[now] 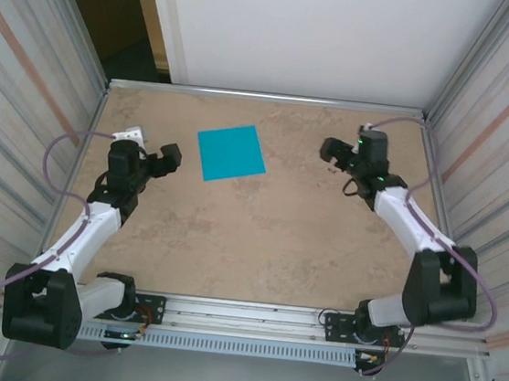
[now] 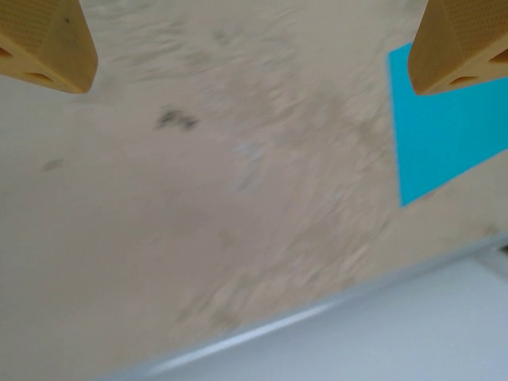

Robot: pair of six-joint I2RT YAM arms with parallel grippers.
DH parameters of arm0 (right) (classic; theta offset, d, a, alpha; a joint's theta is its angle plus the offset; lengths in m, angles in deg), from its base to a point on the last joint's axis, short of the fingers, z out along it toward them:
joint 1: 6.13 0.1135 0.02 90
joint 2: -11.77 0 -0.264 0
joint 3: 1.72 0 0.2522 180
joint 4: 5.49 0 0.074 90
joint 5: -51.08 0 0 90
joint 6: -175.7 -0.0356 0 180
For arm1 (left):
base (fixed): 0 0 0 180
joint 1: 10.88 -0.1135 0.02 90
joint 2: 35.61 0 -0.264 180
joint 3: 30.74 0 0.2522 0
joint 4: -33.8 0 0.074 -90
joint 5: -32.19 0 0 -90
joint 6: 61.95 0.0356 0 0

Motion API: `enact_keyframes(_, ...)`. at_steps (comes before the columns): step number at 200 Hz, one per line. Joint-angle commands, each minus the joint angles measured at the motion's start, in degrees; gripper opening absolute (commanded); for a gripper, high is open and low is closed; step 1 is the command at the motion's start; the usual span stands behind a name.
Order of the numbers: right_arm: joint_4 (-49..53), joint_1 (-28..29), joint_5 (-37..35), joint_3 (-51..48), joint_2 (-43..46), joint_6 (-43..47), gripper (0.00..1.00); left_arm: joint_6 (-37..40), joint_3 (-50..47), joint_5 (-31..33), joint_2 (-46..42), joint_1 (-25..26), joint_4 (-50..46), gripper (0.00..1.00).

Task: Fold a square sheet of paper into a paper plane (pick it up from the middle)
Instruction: Move the square sheet of paper to the center of the table.

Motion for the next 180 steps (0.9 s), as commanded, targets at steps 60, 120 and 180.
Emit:
enact_keyframes(60, 9.2, 17.1, 15.8, 26.8, -30.0, -10.7, 0.95, -4.5, 0.2, -9.5, 1.0, 0.0, -5.6, 0.99)
enact_keyframes(120, 4.5, 19.1, 20.6, 39.0, -44.2, -13.0, 0.93, -4.3, 1.2, -10.2, 0.9, 0.0, -8.8, 0.99)
enact_keyframes(180, 7.2, 19.8, 21.4, 48.4, -53.0, -13.0, 0.93, -4.5, 0.2, -10.8, 0.9, 0.0, -9.9, 0.99)
